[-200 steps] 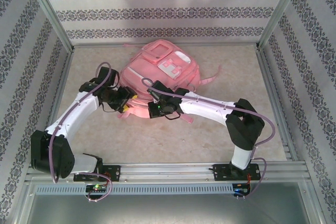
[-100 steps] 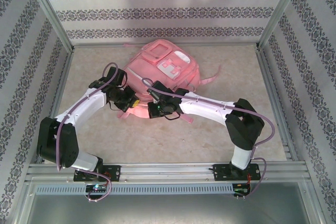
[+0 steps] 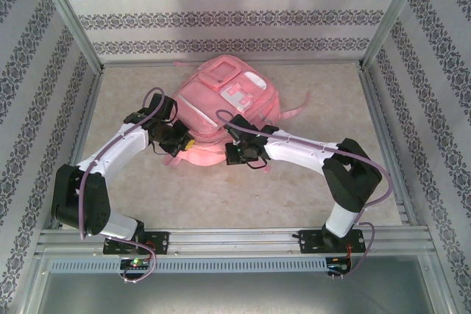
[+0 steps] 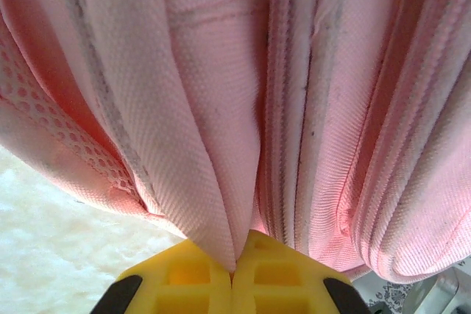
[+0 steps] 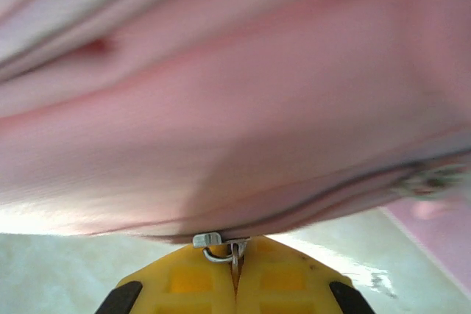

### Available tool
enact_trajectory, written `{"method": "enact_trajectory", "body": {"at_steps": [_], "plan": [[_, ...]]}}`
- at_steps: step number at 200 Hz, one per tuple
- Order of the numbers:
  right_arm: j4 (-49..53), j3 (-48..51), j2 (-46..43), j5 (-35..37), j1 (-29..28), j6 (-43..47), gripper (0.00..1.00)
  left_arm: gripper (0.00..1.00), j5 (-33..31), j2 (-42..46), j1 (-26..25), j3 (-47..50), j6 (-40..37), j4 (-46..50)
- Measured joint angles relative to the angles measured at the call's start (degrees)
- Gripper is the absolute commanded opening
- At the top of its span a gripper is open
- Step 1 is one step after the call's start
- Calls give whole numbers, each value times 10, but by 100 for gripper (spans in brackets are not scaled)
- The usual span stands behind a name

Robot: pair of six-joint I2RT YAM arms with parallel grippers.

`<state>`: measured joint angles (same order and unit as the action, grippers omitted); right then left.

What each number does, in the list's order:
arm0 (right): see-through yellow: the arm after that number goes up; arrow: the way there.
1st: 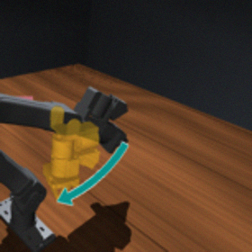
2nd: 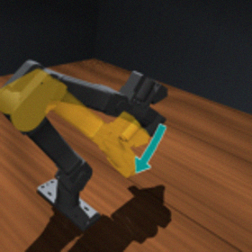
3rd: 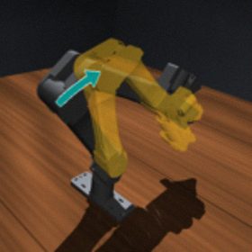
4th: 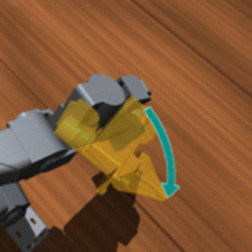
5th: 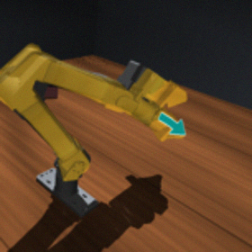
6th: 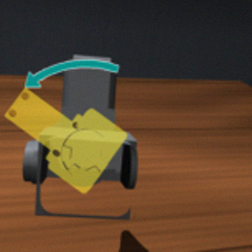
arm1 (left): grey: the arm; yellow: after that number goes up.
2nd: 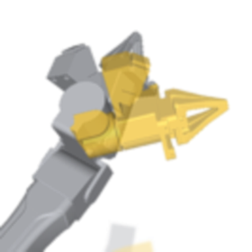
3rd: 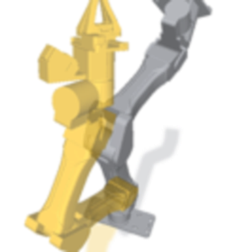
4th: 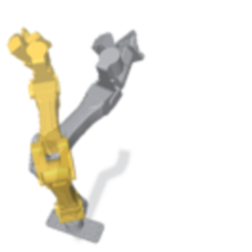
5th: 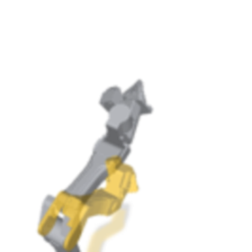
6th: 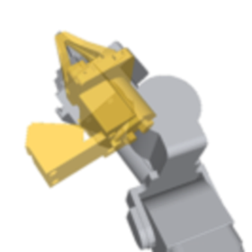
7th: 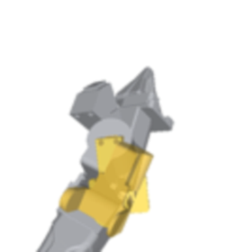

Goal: Pack the student bag

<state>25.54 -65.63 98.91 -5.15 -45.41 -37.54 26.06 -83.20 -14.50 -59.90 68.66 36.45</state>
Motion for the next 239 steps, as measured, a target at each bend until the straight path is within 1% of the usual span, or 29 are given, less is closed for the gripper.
{"method": "enact_trajectory", "body": {"at_steps": [22,40,50,51,52,54,55,57,58,59,60,61,65,79,91,101,122,143,158,169,182,201,222,239], "plan": [[0,5,-2,3,15,0,1,0,0,1,0,0,0,0],[2,5,-2,6,18,0,10,0,0,3,0,2,0,0],[3,6,-2,8,18,-1,19,0,0,4,0,3,0,-1],[3,6,-2,8,18,-1,23,0,0,4,0,3,0,-1],[3,6,-2,8,18,-1,23,0,0,4,0,3,0,-1],[3,6,-2,9,18,-2,27,0,0,5,0,3,0,-1],[3,6,-2,9,18,-2,27,0,0,5,0,3,0,-1],[3,6,-2,9,18,0,31,0,0,5,0,3,0,-1],[4,6,-2,9,18,-2,34,0,0,5,0,4,0,-1],[4,7,-2,10,18,-4,34,0,0,5,0,4,0,-1],[4,7,-2,10,18,-7,37,0,0,5,0,4,0,-1],[4,7,-2,11,18,-5,37,0,0,5,0,4,0,-1],[6,8,-3,13,18,-8,43,0,0,5,0,6,1,-2],[13,13,-11,13,18,-6,53,0,0,7,0,11,3,-7],[17,24,-32,13,18,-2,56,0,0,8,-2,13,4,-10],[14,40,-58,13,18,2,58,0,-1,8,-7,16,4,-14],[17,79,-158,22,18,6,58,0,-2,8,-33,20,3,-22],[25,106,-254,45,35,4,58,3,1,1,-81,21,-5,-31],[27,127,-310,63,68,-1,59,6,4,-12,-122,21,-20,-40],[30,141,-331,72,92,-8,58,9,7,-28,-146,20,-30,-46],[33,162,-350,83,122,-17,55,13,15,-56,-176,19,-45,-54],[47,183,-359,92,159,-33,53,18,29,-104,-214,-2,-70,-56],[58,200,-366,93,183,-45,52,32,43,-161,-250,-66,-103,-35],[68,210,-379,96,192,-46,52,33,55,-204,-276,-133,-129,-20]]}}
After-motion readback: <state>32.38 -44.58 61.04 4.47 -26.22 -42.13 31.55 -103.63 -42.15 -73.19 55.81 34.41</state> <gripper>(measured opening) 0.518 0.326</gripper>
